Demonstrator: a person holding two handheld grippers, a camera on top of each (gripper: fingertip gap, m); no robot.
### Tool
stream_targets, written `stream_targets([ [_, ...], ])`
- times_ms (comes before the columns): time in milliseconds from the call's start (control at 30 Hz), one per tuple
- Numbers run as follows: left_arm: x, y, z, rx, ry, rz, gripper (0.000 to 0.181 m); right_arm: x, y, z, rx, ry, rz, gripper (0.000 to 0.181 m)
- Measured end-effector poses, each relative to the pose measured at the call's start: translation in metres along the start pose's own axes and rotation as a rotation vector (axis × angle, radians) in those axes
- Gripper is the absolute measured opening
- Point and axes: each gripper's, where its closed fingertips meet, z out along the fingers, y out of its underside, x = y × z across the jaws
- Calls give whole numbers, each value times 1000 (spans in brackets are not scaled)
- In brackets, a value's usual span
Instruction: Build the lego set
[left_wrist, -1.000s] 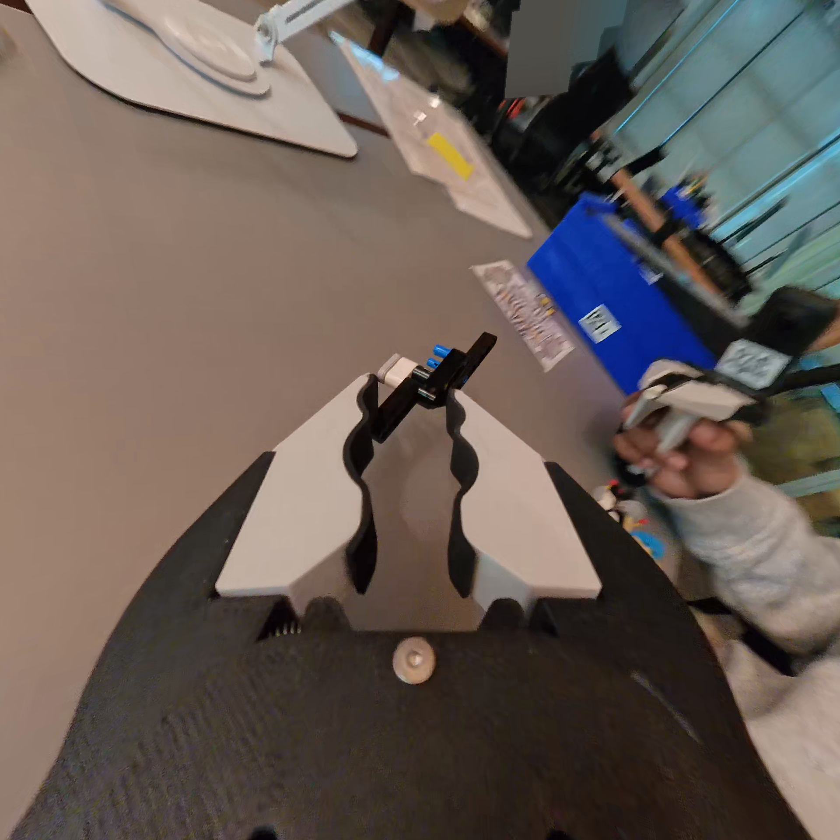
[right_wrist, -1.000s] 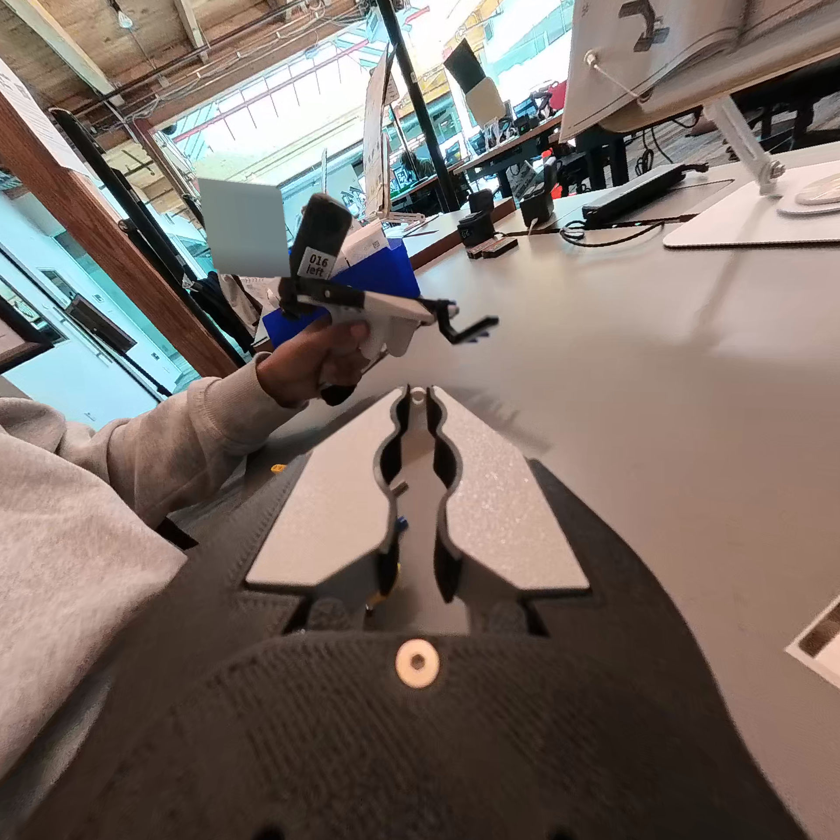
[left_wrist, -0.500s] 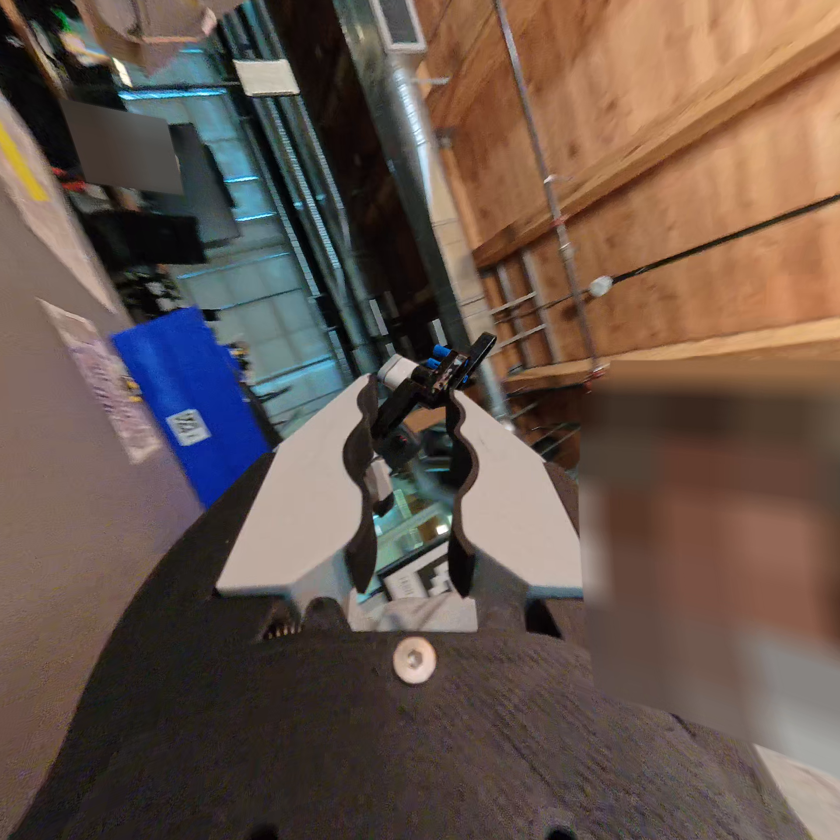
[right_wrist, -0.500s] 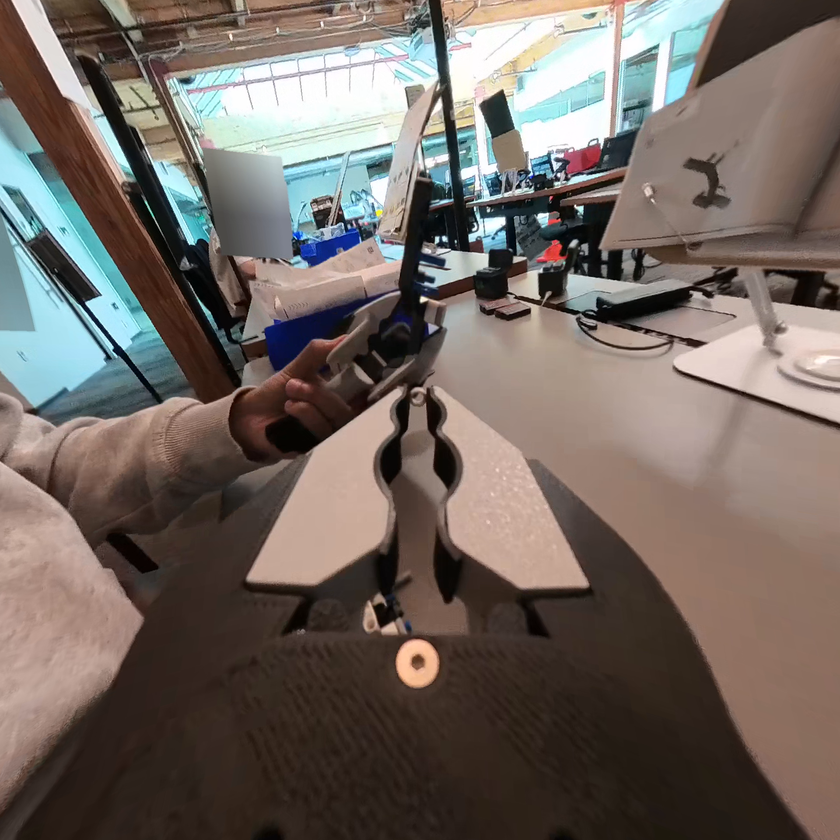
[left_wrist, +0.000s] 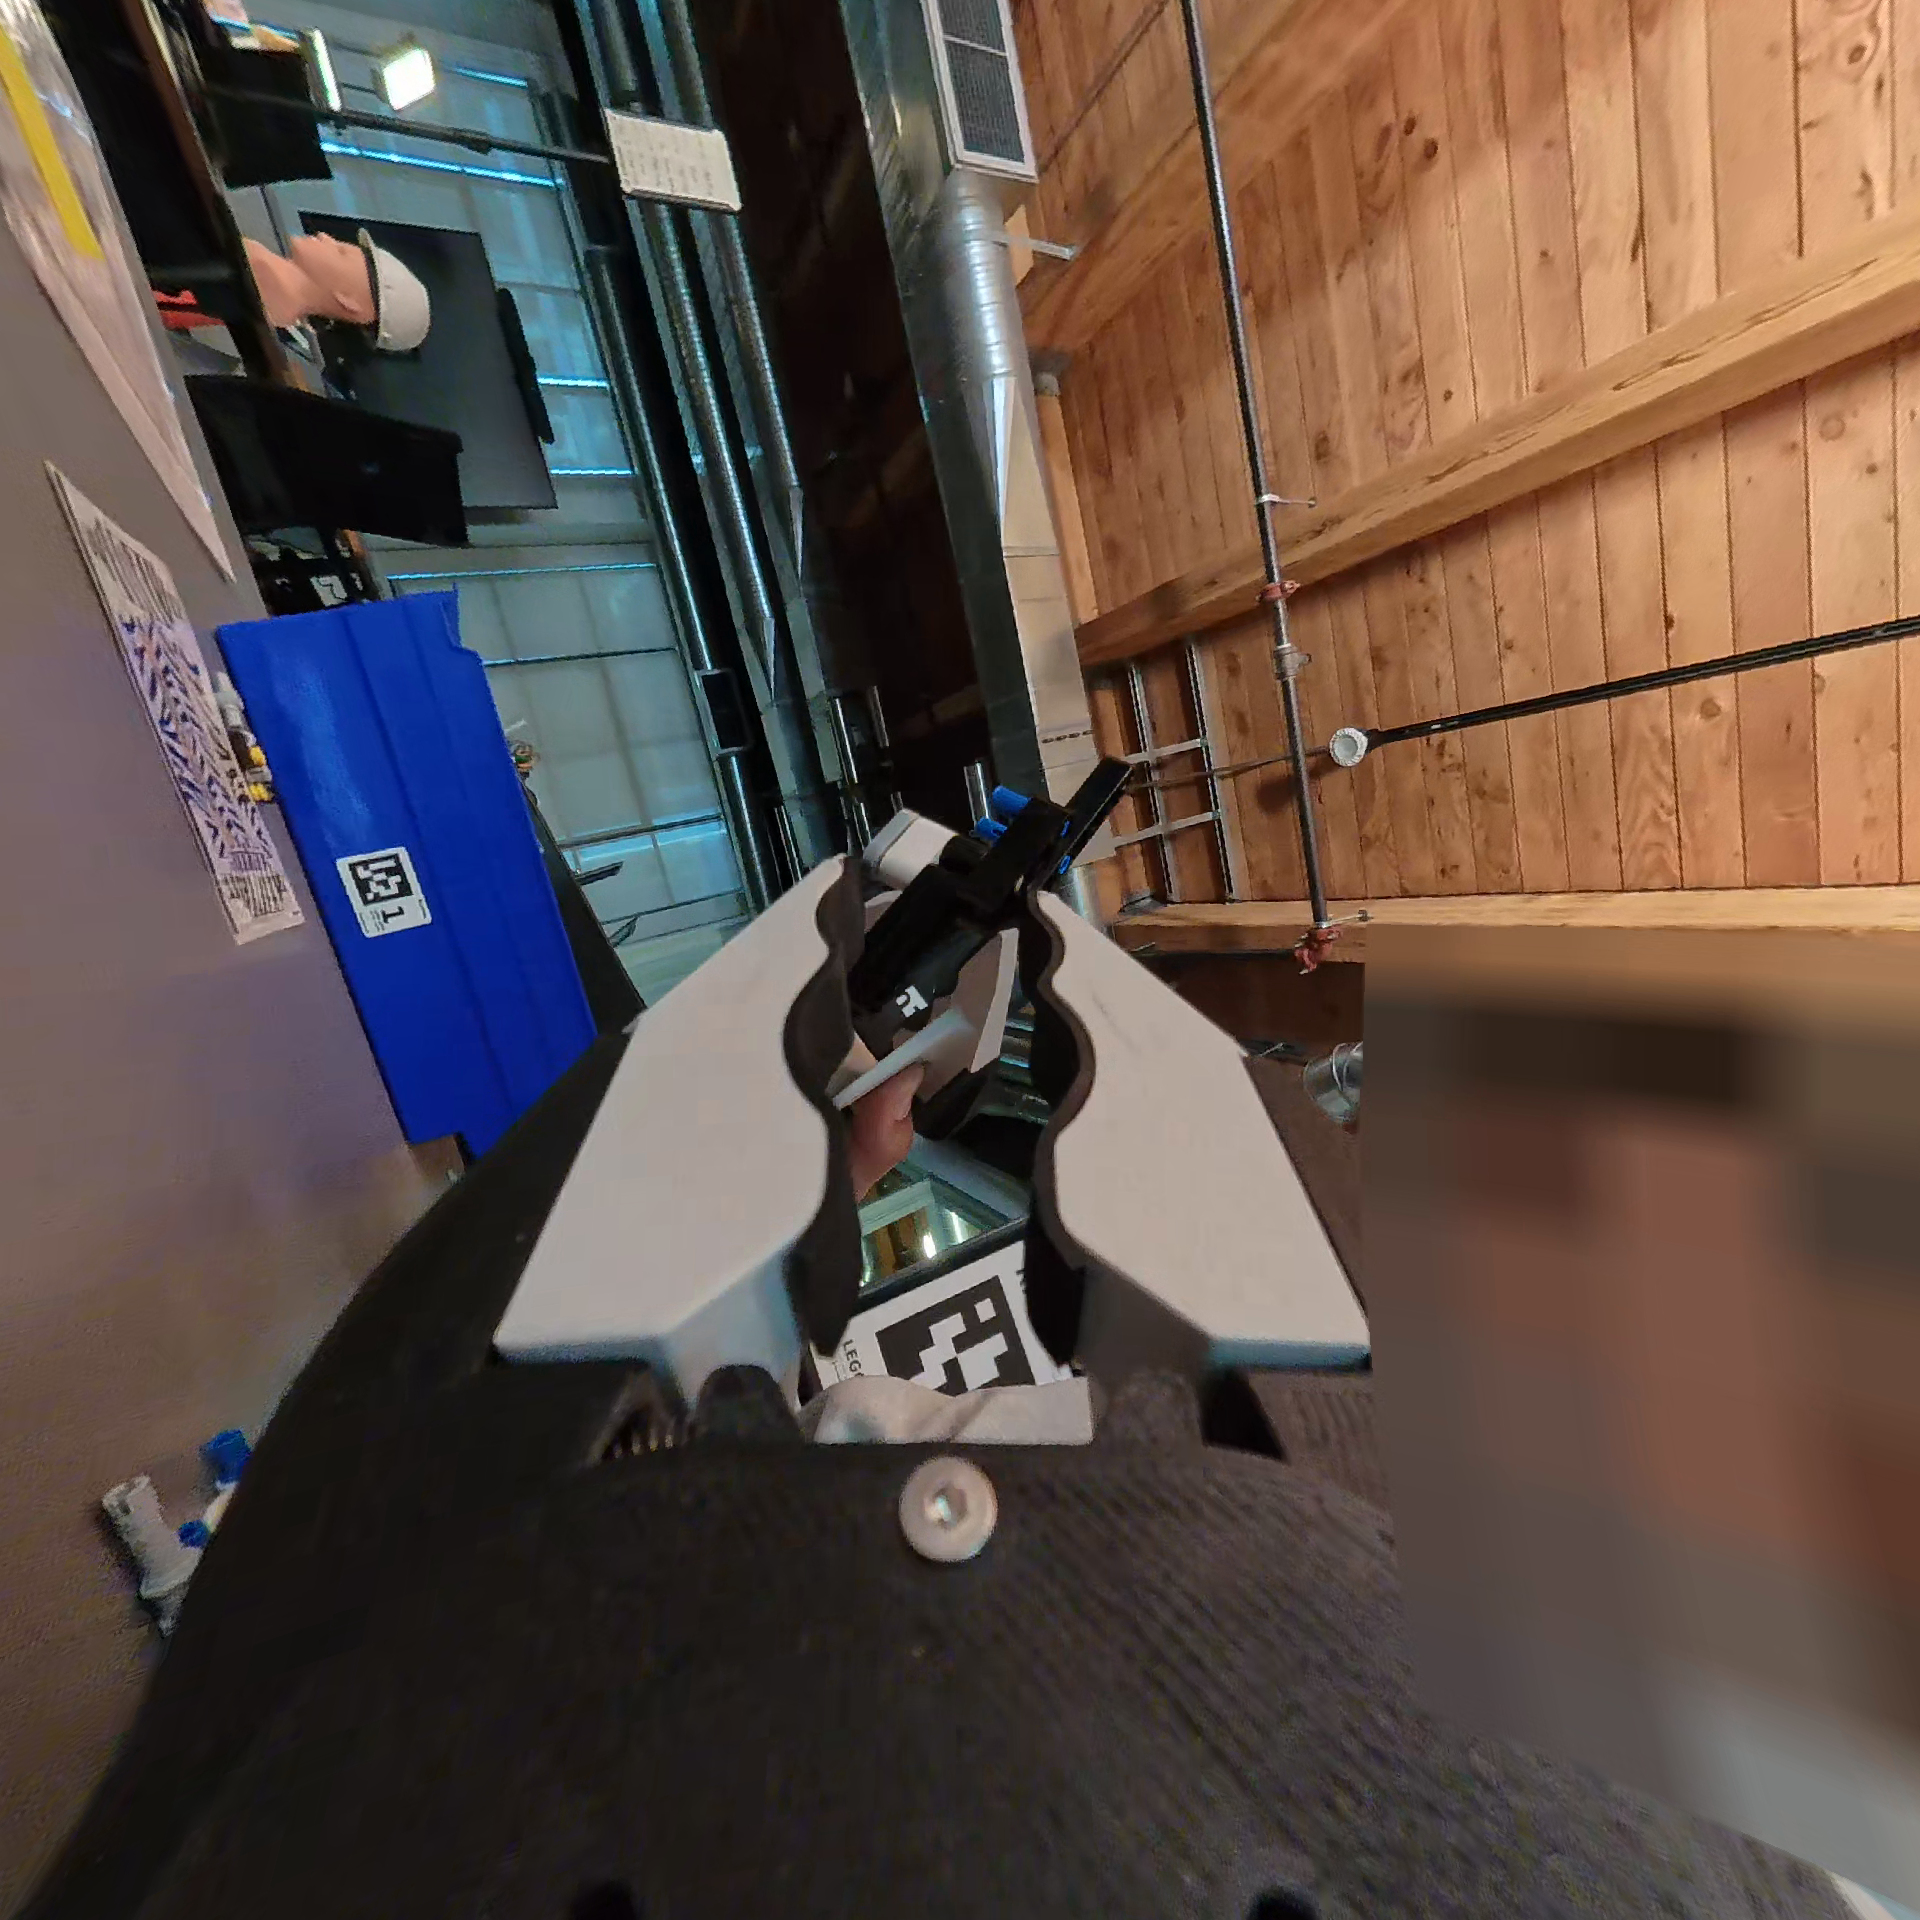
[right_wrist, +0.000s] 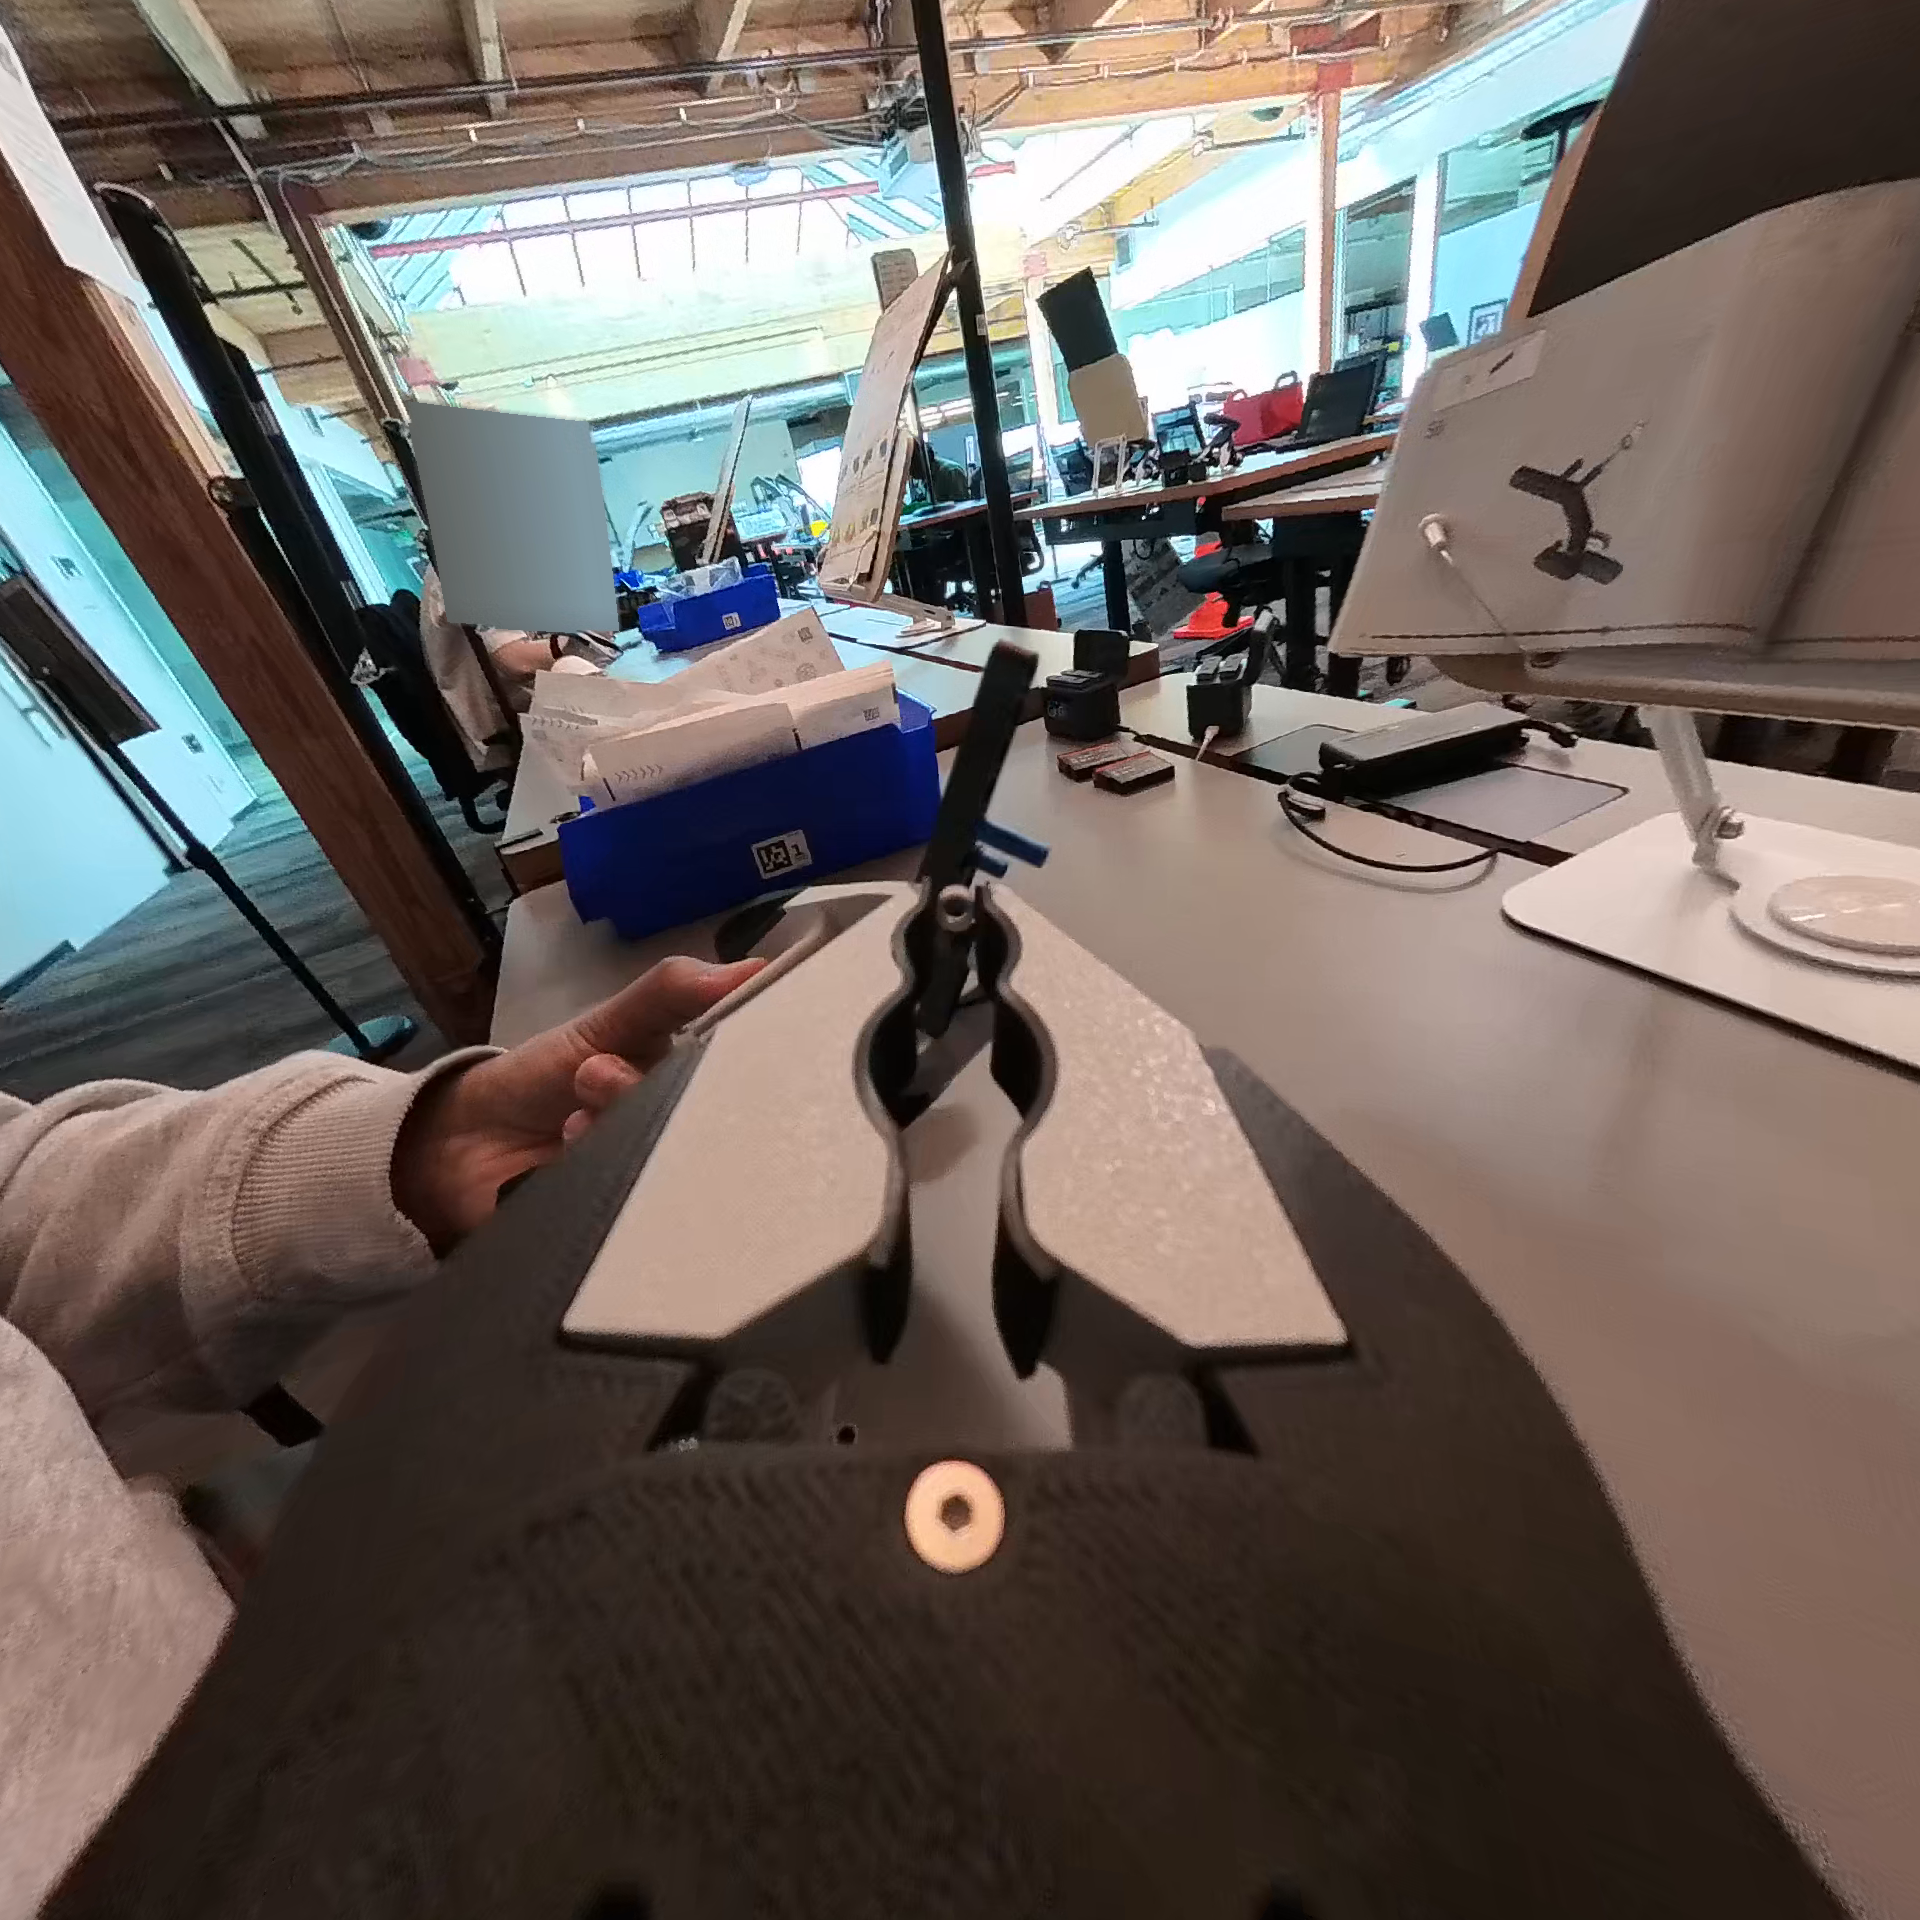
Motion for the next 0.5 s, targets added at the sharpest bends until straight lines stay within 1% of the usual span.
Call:
stream_targets([
  [33,-2,0,0,-1,-8,-7,28,1,1,0,1,-1,8,5],
  [133,-10,3,0,-6,-50,6,28,1,5,3,-4,-5,22,5],
  [200,-11,6,0,-8,-39,-15,28,1,8,3,-13,-2,23,5],
  [300,-18,11,2,-30,-59,-21,28,2,8,3,-12,4,26,5],
  [433,-34,25,3,-118,-166,1,29,4,12,3,-28,5,38,5],
  [500,-37,27,3,-131,-193,22,29,5,17,4,-45,8,43,5],
])
